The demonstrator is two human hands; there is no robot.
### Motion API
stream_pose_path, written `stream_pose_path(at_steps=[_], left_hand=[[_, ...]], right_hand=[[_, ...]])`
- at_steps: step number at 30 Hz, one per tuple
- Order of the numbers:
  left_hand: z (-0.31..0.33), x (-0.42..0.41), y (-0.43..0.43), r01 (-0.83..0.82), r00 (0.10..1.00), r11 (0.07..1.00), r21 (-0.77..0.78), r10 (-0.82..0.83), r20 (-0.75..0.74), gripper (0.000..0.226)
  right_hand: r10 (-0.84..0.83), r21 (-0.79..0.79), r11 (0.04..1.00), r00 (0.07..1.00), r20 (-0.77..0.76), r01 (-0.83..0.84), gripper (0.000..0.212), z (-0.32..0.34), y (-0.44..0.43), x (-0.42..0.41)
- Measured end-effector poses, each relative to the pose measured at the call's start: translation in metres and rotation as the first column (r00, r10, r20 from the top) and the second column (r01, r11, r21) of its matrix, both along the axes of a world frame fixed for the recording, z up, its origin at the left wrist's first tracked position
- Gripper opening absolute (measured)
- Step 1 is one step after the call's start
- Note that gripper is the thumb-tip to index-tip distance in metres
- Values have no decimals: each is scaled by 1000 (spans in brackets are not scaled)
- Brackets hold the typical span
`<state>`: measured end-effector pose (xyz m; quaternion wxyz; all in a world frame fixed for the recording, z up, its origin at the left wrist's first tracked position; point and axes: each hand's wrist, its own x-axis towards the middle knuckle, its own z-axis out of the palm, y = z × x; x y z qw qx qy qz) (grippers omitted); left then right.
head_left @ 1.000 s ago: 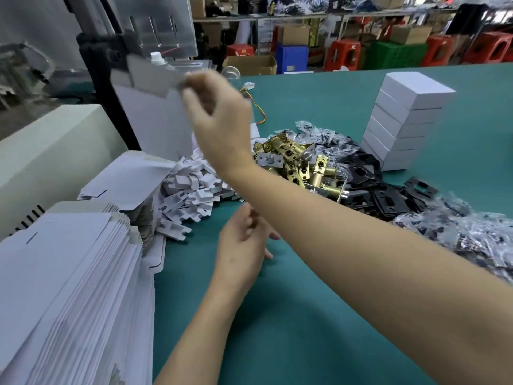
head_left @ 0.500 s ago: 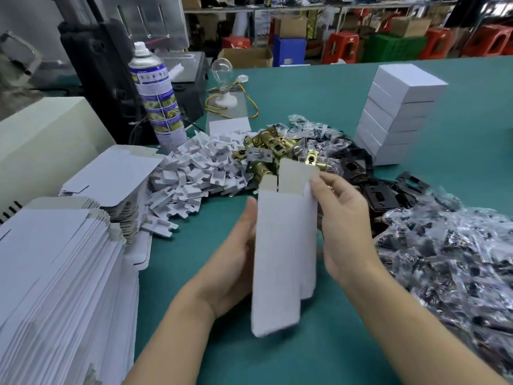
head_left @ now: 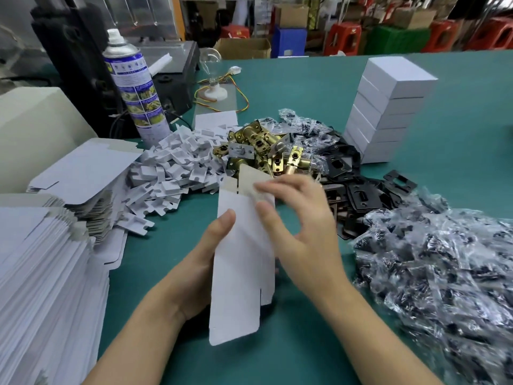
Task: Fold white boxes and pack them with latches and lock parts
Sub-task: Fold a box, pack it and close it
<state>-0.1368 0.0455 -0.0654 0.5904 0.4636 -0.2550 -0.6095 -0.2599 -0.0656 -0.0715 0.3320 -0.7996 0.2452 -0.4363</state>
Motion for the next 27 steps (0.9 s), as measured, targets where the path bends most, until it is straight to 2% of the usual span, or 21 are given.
stream_pose_path(at_steps=[2, 4, 7, 10, 13, 15, 20, 22, 24, 26, 27], left_hand=[[-2, 3, 2, 11, 999, 1000, -14, -12, -36, 69], [1, 2, 4, 28, 1000, 1000, -12, -28, 7, 68], [13, -6, 0, 68, 996, 997, 45, -70, 46, 78], [15, -5, -1, 151, 987, 986, -65, -147, 67, 74], [11, -3, 3, 144, 989, 989, 34, -145, 22, 75], [0, 2, 7, 155, 987, 987, 32, -156, 45, 76], [3, 5, 6, 50, 999, 998, 24, -50, 20, 83], [5, 5, 4, 11, 997, 1000, -2, -11, 71, 80], [4, 7, 2, -69, 990, 998, -1, 69, 125, 70], [1, 10, -1, -148, 978, 989, 7, 145, 149, 48], [-1, 11, -2, -190, 970, 982, 2, 187, 154, 41]], right_hand=[[83, -50, 995, 988, -127, -90, 42, -1, 2, 3], [127, -32, 990, 973, -194, -136, 43, -2, 1, 3], [106, 15, 994, 984, -141, -105, 40, 0, -3, 1], [70, 83, 994, 995, -67, -65, 40, 3, -5, -1], [49, 104, 994, 993, -112, -37, 47, 4, -6, -2], [44, 120, 992, 992, -115, -30, 46, 4, -6, -2], [16, 121, 993, 1000, -2, -16, 46, 3, -5, -1], [26, 127, 991, 999, 23, -29, 49, 3, -5, -1], [47, 173, 984, 998, 32, -52, 45, 3, -7, -2], [92, 280, 955, 995, 49, -102, 32, 2, -8, -1], [130, 357, 922, 989, 76, -149, 34, 2, -8, 0]])
